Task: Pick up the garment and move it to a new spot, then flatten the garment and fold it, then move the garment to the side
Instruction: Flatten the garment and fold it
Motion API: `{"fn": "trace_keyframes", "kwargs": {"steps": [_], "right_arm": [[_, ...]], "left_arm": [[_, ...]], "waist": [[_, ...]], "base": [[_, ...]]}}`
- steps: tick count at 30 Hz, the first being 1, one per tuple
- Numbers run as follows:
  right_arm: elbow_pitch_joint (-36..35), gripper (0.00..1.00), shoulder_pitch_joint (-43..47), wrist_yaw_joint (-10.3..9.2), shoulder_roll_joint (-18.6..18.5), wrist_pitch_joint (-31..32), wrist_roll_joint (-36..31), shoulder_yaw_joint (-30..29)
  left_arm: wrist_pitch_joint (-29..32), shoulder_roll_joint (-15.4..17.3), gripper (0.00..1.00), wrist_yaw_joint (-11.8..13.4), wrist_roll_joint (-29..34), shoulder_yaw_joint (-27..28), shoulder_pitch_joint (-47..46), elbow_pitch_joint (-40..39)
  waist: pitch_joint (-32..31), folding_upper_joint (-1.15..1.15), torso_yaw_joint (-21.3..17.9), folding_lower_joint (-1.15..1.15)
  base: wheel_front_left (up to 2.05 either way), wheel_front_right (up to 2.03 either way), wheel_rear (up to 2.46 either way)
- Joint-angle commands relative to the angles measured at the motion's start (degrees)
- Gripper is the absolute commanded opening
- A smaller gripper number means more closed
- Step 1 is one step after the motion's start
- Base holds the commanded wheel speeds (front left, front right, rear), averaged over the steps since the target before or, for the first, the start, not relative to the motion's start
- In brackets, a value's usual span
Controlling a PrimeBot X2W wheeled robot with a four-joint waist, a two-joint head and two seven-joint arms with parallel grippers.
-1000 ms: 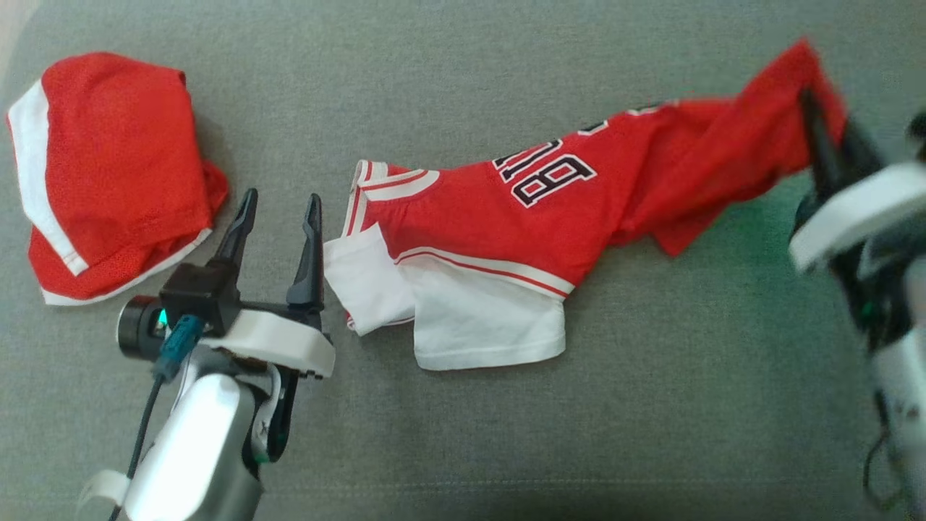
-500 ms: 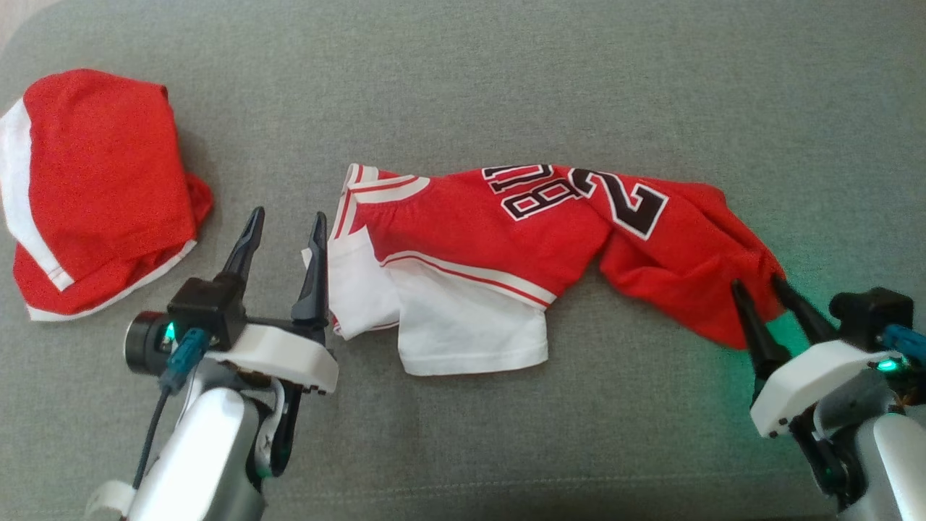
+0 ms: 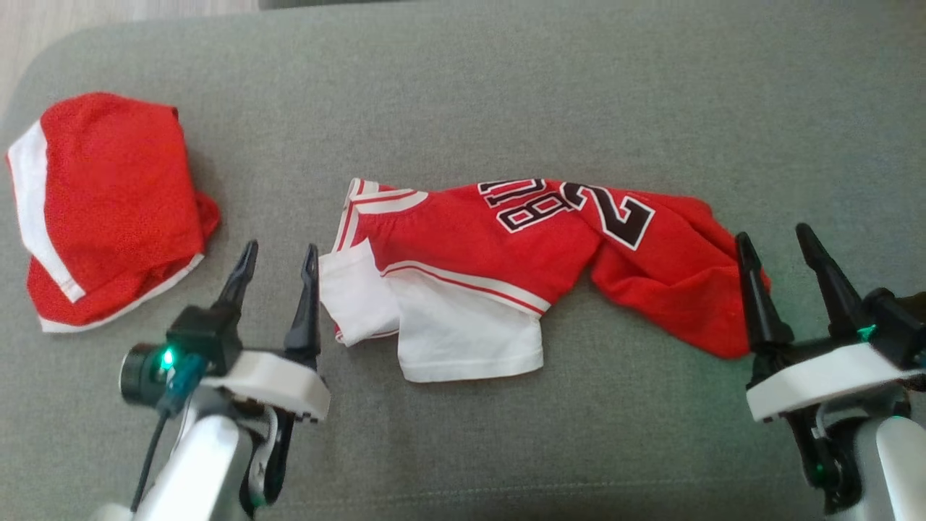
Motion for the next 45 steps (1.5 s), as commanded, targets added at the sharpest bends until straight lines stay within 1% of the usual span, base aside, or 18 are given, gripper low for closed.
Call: {"fn": "trace_keyframes", "kwargs": {"steps": [1,6,12,20,24,28,31,34,39,40,45], "right_arm": [[-2.8,1.0,-1.5,-0.05,-0.2,-0.7,-0.4,1.6],[-4.0,1.0,-1.1,-0.05,0.4,-0.4,-0.2,1.9],[-3.6,1.0,-0.4,-0.05,1.2,-0.1,0.1,1.9],[-3.0,1.0,-0.3,-0.05,1.2,0.4,0.3,1.5],[-1.5,1.0,-0.5,-0.05,0.6,1.9,1.2,0.9],[1.4,1.0,-1.7,-0.05,-1.8,4.2,2.6,0.4],[3.8,1.0,-3.8,-0.05,-4.6,5.9,3.7,-0.1],[6.0,1.0,-6.9,-0.05,-7.3,7.6,5.9,0.7],[10.7,1.0,-11.3,-0.05,-12.4,13.2,9.3,4.5],[10.7,1.0,-11.3,-0.05,-12.4,13.2,9.3,4.5],[13.7,1.0,-13.4,-0.05,-16.2,19.2,13.0,9.5]], "left_arm": [[-0.4,1.4,1.0,0.5,-0.5,2.5,-0.6,-1.9],[0.1,2.0,1.0,0.9,-0.7,2.4,0.8,-2.7],[0.6,2.3,1.0,1.3,-0.8,2.2,1.6,-3.7],[0.8,2.5,1.0,1.6,-0.8,1.6,1.7,-4.4],[0.8,2.4,1.0,1.6,-0.7,1.2,1.3,-4.6],[0.8,2.1,1.0,1.6,-0.5,0.7,0.4,-4.9],[0.7,1.8,1.0,1.3,-0.3,0.3,-0.9,-4.9],[0.5,1.4,1.0,1.1,-0.1,-0.1,-2.3,-4.9],[0.1,0.5,1.0,0.3,0.1,-0.6,-4.5,-4.2],[0.1,0.5,1.0,0.3,0.1,-0.6,-4.5,-4.2],[-0.3,-0.2,1.0,-0.2,0.3,-0.9,-5.8,-3.1]], "waist": [[-1.0,0.0,-0.3,0.0],[-2.4,0.0,-0.1,0.0],[-2.7,0.0,0.3,0.0],[-2.9,0.0,0.9,0.0],[-2.5,0.0,1.1,0.0],[-1.2,0.0,1.5,0.0],[0.3,0.0,2.0,0.0],[2.1,0.0,2.4,0.0],[4.7,0.0,3.2,0.0],[4.7,0.0,3.2,0.0],[5.7,0.0,3.8,0.0]], "base": [[0.0,0.0,0.0],[0.0,0.0,0.0],[0.0,0.0,0.0],[0.0,0.0,0.0],[0.0,0.0,0.0],[0.0,0.0,0.0],[0.0,0.0,0.0],[0.0,0.0,0.0],[0.0,0.0,0.0],[0.0,0.0,0.0],[0.0,0.0,0.0]]}}
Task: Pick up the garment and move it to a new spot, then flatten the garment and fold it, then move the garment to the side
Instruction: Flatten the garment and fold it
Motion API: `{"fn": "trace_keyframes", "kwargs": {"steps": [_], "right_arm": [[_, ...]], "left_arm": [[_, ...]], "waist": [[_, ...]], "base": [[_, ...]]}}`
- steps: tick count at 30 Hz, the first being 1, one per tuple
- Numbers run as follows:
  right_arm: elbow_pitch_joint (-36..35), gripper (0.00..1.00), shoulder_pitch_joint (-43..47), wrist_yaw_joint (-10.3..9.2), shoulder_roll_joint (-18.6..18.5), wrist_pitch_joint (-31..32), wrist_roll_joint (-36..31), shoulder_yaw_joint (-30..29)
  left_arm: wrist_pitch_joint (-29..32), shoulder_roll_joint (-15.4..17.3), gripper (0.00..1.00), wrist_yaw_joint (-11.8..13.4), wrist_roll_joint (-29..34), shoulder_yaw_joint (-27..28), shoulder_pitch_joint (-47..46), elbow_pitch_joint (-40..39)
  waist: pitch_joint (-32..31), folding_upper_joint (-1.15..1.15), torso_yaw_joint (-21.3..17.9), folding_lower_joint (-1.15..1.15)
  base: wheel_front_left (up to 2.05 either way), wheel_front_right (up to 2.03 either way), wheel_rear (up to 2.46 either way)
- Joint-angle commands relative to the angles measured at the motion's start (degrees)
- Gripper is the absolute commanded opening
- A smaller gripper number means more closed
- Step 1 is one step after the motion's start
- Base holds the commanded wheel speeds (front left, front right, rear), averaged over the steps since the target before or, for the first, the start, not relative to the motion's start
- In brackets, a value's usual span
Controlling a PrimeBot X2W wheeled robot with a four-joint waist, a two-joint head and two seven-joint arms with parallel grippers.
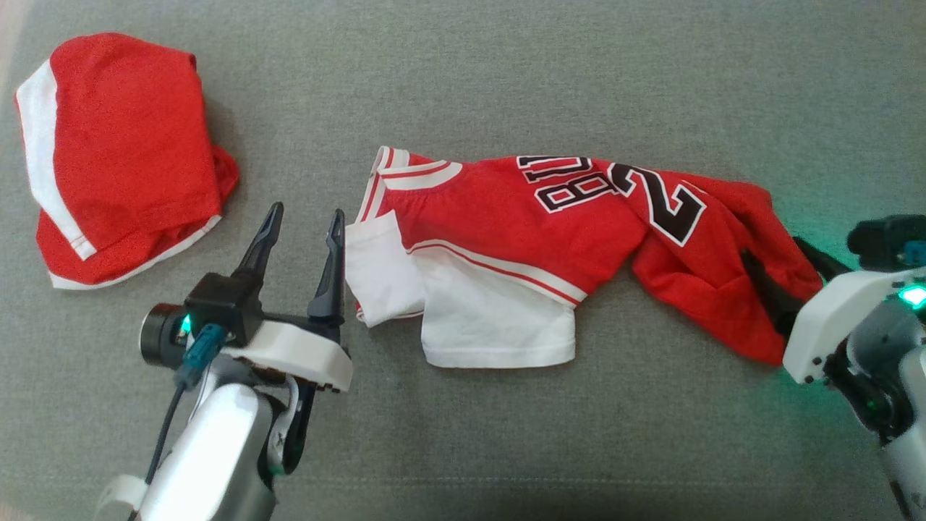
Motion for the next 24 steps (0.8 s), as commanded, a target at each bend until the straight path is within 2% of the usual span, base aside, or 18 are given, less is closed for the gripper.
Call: {"fn": "trace_keyframes", "kwargs": {"steps": [1,2,4,15,22,23,24], "right_arm": [[-1.8,1.0,-1.4,-0.05,-1.8,0.3,0.6,0.9],[-1.6,0.84,-1.7,-0.05,-2.4,0.9,1.2,1.5],[-1.7,0.0,-2.5,-0.05,-3.2,0.8,2.0,2.0],[-1.3,0.0,-11.8,-0.05,-6.3,-5.6,1.6,1.7],[3.9,0.0,-20.3,-0.05,-7.3,-10.1,0.8,2.2],[5.2,0.06,-21.2,-0.05,-7.0,-10.8,0.6,2.4],[6.7,0.35,-21.9,-0.05,-6.7,-11.6,0.3,2.8]], "left_arm": [[-0.8,0.6,1.0,-0.1,0.7,1.7,-2.1,-1.5],[-0.8,0.5,1.0,-0.2,0.7,1.7,-2.2,-1.3],[-0.9,0.4,1.0,-0.3,0.7,1.8,-2.5,-1.0],[-1.1,-0.4,1.0,-0.9,1.4,2.1,-4.2,-0.6],[-1.1,-1.3,1.0,-1.6,1.9,2.3,-5.5,-0.9],[-1.1,-1.5,1.0,-1.7,2.0,2.4,-5.6,-0.9],[-1.1,-1.6,1.0,-1.8,2.1,2.5,-5.7,-0.9]], "waist": [[0.1,0.0,0.1,0.0],[0.1,0.0,0.1,0.0],[0.3,0.0,0.1,0.0],[1.7,0.0,1.2,0.0],[3.8,0.0,2.8,0.0],[4.1,0.0,3.0,0.0],[4.3,0.0,3.1,0.0]], "base": [[0.0,0.0,0.0],[0.0,0.0,0.0],[0.0,0.0,0.0],[0.0,0.0,0.0],[0.0,0.0,0.0],[0.0,0.0,0.0],[0.0,0.0,0.0]]}}
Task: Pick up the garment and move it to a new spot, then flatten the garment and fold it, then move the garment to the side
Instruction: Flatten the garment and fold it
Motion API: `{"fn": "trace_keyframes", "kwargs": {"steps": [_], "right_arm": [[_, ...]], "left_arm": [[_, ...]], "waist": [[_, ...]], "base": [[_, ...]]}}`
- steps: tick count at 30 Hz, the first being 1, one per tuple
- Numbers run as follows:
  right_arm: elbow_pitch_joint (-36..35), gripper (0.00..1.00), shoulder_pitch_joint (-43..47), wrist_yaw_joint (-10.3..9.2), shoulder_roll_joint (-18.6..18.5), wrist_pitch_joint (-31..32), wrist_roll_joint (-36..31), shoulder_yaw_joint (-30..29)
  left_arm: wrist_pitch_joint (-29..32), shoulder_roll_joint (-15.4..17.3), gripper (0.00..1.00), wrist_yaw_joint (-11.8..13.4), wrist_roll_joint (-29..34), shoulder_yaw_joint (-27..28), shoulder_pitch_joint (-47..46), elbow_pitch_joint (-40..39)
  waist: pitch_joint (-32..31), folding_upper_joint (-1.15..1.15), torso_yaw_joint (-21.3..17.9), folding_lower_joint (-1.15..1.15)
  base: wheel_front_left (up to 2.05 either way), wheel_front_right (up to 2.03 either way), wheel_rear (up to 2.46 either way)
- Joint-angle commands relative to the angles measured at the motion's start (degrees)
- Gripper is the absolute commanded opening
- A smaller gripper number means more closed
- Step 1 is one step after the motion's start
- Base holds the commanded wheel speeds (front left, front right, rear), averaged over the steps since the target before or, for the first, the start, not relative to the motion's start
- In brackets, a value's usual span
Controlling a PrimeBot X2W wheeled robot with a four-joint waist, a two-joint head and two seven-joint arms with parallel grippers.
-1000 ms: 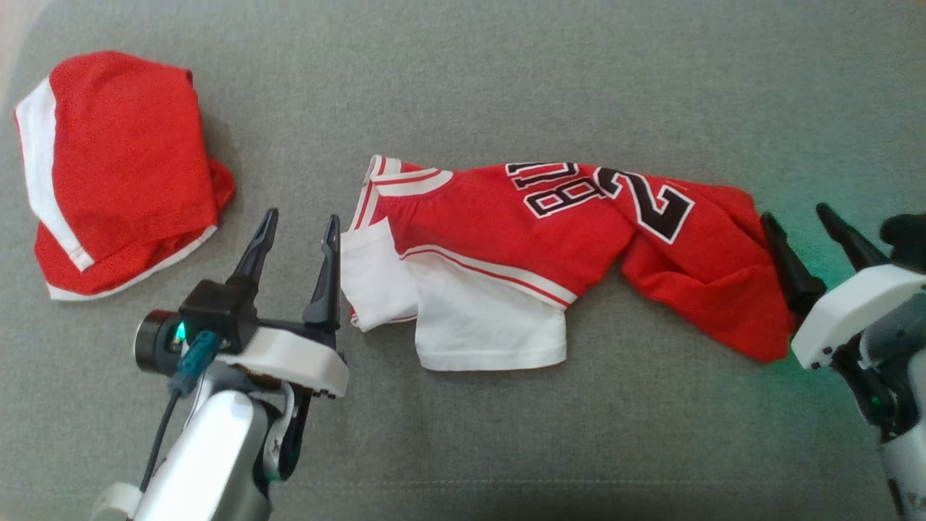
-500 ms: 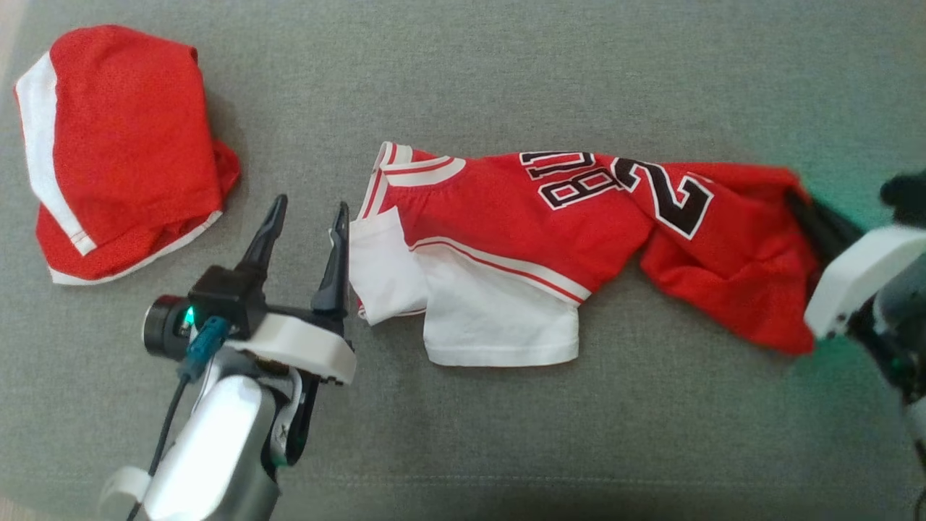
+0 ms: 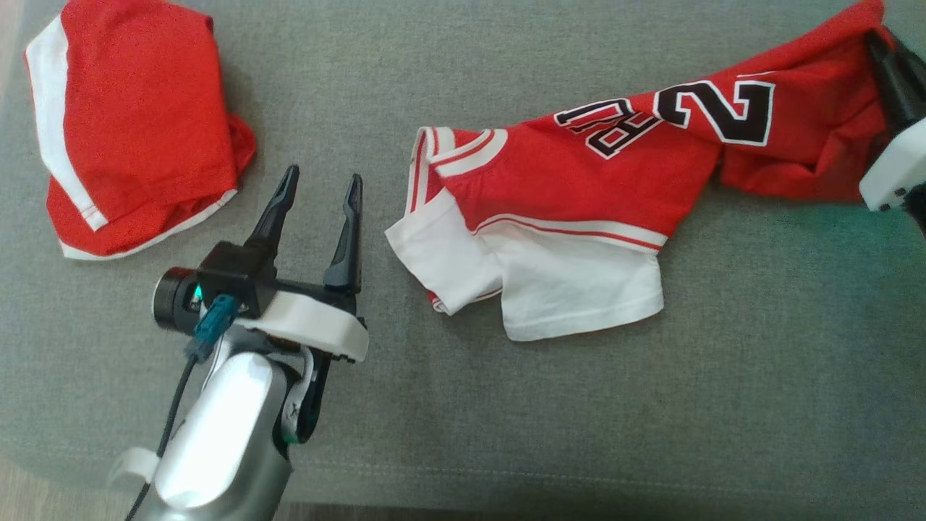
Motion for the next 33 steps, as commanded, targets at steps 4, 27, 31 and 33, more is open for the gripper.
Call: {"fn": "trace_keyframes", "kwargs": {"steps": [4,27,31,33], "right_arm": [[5.0,1.0,-2.4,-0.05,0.7,-5.3,-1.4,1.4],[-13.1,1.0,24.9,-0.05,19.3,-21.4,-12.5,-10.0],[-17.0,1.0,29.1,-0.05,21.5,-19.4,-13.8,-11.6],[-18.4,1.0,30.2,-0.05,22.1,-18.6,-14.2,-12.1]], "left_arm": [[-0.7,0.2,1.0,-0.5,1.0,2.6,-2.2,-1.8],[-0.7,1.5,1.0,0.1,2.5,6.4,4.8,-3.3],[-0.7,1.6,1.0,0.3,2.5,6.7,6.2,-3.6],[-0.7,1.7,1.0,0.4,2.5,6.7,6.7,-3.7]], "waist": [[0.9,0.0,0.5,0.0],[-6.5,0.0,-5.2,0.0],[-7.5,0.0,-5.5,0.0],[-7.7,0.0,-5.6,0.0]], "base": [[0.0,0.0,0.0],[0.0,0.0,0.0],[0.0,0.0,0.0],[0.0,0.0,0.0]]}}
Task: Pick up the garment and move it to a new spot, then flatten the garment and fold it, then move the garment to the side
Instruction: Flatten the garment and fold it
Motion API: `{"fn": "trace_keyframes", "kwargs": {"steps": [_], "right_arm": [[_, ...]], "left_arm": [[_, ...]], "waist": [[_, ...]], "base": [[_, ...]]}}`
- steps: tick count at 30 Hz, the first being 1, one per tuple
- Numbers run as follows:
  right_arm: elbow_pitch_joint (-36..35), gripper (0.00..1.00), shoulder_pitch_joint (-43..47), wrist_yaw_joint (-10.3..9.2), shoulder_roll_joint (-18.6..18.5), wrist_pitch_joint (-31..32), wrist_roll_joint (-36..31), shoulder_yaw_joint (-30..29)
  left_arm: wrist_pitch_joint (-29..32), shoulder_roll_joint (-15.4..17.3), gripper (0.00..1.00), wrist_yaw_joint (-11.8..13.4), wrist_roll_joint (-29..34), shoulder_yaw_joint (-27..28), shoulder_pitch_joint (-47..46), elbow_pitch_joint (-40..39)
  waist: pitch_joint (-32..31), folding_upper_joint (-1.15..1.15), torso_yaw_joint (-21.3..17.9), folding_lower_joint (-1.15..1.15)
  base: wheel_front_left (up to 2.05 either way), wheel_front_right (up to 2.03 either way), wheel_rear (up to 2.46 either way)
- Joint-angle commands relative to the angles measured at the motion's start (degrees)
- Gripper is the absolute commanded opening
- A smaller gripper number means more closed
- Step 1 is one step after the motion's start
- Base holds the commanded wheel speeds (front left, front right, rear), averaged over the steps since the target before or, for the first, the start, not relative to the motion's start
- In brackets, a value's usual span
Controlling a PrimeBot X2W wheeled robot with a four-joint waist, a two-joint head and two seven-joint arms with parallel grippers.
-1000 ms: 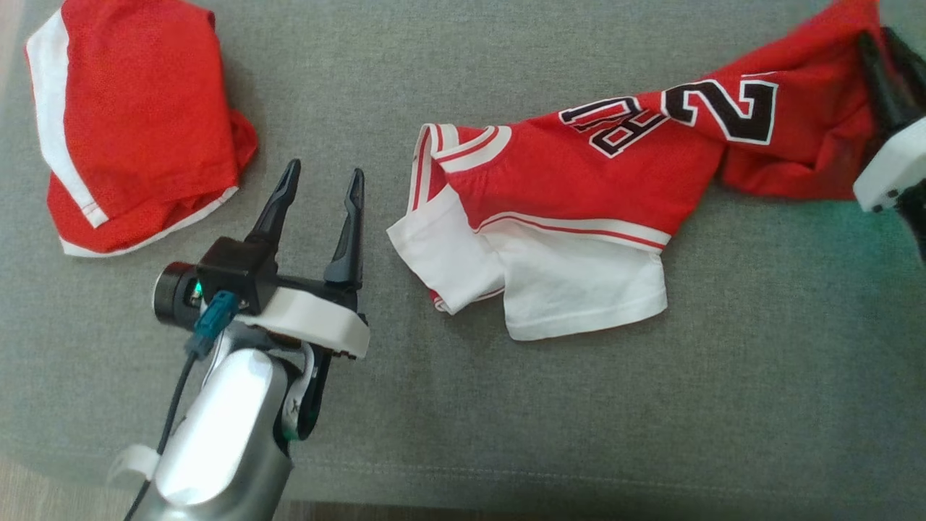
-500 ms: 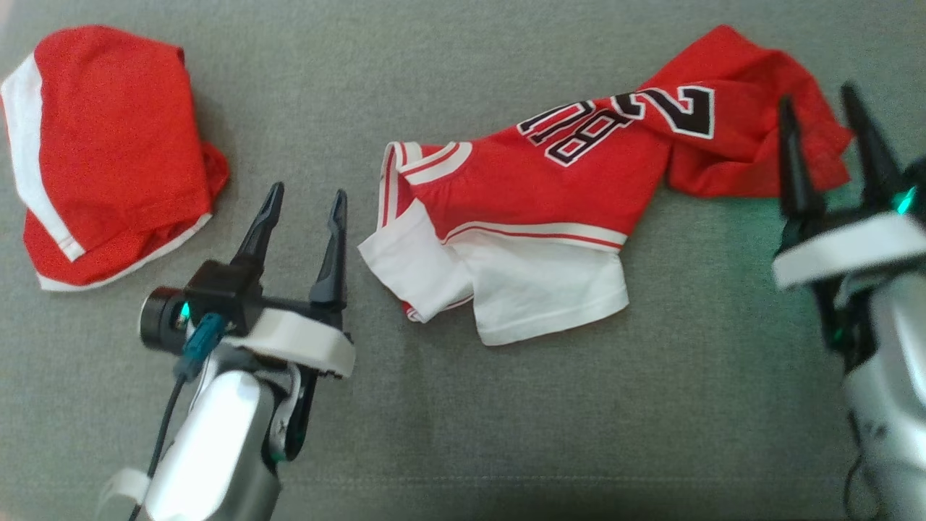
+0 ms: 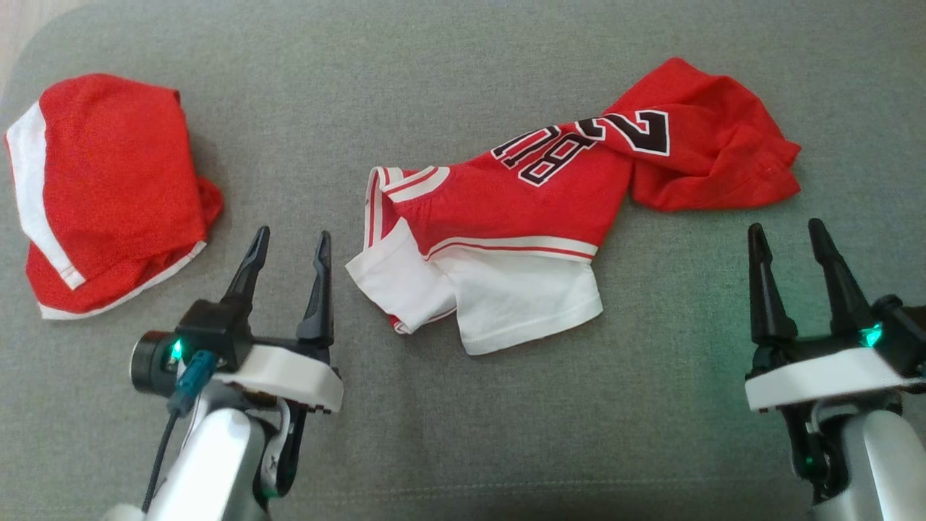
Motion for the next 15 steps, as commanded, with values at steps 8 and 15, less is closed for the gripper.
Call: {"fn": "trace_keyframes", "kwargs": {"steps": [8,15], "right_arm": [[-4.4,1.0,0.9,-0.05,0.5,2.1,-0.9,-0.1],[-4.9,1.0,1.0,-0.05,0.4,3.0,-0.9,-0.5]], "left_arm": [[-0.7,1.4,1.0,0.5,0.5,2.4,-0.4,-2.1],[-0.7,1.3,1.0,0.5,0.5,2.0,-0.5,-2.2]], "waist": [[-0.8,0.0,-0.1,0.0],[-0.8,0.0,0.0,0.0]], "base": [[0.0,0.0,0.0],[0.0,0.0,0.0]]}}
